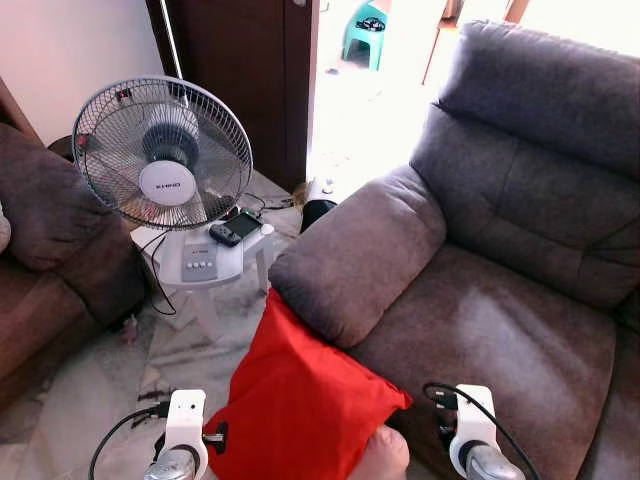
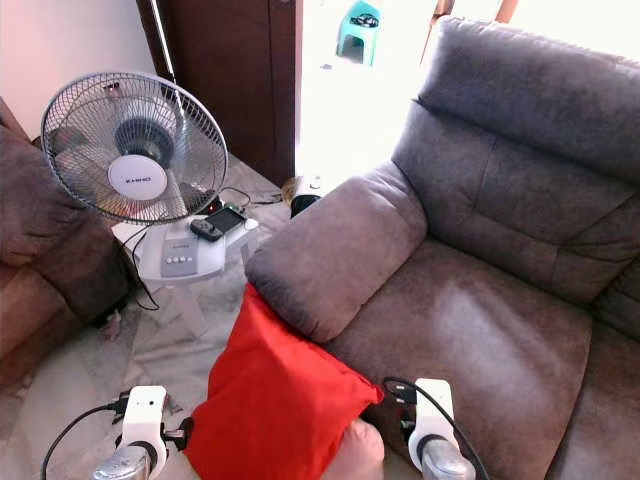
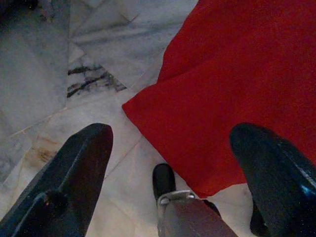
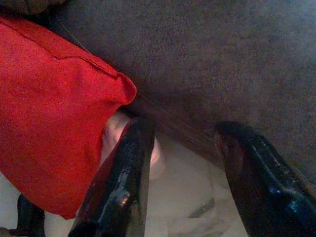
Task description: Move the pillow to the sofa from floor
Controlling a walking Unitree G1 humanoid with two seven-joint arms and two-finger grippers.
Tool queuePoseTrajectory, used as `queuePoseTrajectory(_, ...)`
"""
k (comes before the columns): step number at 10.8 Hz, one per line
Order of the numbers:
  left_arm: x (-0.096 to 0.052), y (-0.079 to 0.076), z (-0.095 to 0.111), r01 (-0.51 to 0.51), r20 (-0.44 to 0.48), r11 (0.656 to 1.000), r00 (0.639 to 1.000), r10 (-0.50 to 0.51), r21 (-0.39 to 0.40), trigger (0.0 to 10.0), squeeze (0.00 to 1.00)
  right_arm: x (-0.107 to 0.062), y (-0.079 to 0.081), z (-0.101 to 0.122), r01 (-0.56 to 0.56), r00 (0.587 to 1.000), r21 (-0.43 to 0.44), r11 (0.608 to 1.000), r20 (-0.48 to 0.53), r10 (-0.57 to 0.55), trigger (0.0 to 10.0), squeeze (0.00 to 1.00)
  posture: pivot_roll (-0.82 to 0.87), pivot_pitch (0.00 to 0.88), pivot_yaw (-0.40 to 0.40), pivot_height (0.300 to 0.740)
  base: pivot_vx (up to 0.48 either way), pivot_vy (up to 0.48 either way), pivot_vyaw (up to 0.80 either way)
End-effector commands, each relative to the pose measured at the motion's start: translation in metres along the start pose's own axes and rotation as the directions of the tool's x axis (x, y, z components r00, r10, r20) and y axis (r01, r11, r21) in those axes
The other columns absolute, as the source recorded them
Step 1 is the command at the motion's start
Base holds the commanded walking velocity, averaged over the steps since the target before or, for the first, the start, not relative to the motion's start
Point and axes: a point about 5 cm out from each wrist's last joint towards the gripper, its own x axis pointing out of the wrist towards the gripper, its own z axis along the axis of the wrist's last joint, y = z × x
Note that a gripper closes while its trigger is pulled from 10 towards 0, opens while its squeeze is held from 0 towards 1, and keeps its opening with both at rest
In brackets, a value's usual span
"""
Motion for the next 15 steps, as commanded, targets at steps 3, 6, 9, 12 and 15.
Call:
queuePoseTrajectory(3, 0.0, -0.0017, -0.0008, -0.002, -0.003, 1.0, 1.0, 0.002, -0.005, 10.0, 0.0, 0.0006, 0.0031, 0.0019, -0.017, 1.0, -0.022, 1.0, 0.003, 0.017, 10.0, 0.0, 0.04, 0.024, -0.069, 0.684, 0.0, 0.0, 0.0)
queuePoseTrajectory(6, 0.0, -0.0017, -0.0006, -0.004, -0.003, 1.0, 1.0, 0.004, -0.006, 10.0, 0.0, 0.0006, 0.0032, 0.0023, -0.019, 1.0, -0.028, 0.999, 0.004, 0.019, 10.0, 0.0, 0.04, 0.029, -0.069, 0.684, 0.0, 0.0, 0.0)
queuePoseTrajectory(9, -0.0004, -0.0018, -0.0021, -0.004, -0.005, 1.0, 1.0, 0.004, -0.006, 10.0, 0.0, 0.0006, 0.0054, 0.0027, -0.03, 0.999, -0.024, 0.999, 0.012, 0.031, 10.0, 0.0, 0.04, 0.02, -0.069, 0.639, 0.0, 0.0, 0.0)
queuePoseTrajectory(12, -0.0009, -0.0026, -0.0036, 0.0, -0.009, 1.0, 1.0, 0.0, -0.003, 10.0, 0.0, 0.0004, 0.005, 0.0014, -0.018, 1.0, -0.043, 0.999, 0.009, 0.018, 10.0, 0.0, 0.04, 0.002, -0.068, 0.639, 0.0, 0.0, 0.0)
queuePoseTrajectory(15, -0.0011, -0.0038, -0.0045, 0.005, -0.011, 1.0, 1.0, -0.005, 0.002, 10.0, 0.0, -0.0001, 0.0049, 0.0, -0.024, 1.0, -0.041, 0.999, 0.011, 0.024, 10.0, 0.0, 0.04, 0.0, -0.07, 0.639, 0.0, 0.0, 0.0)
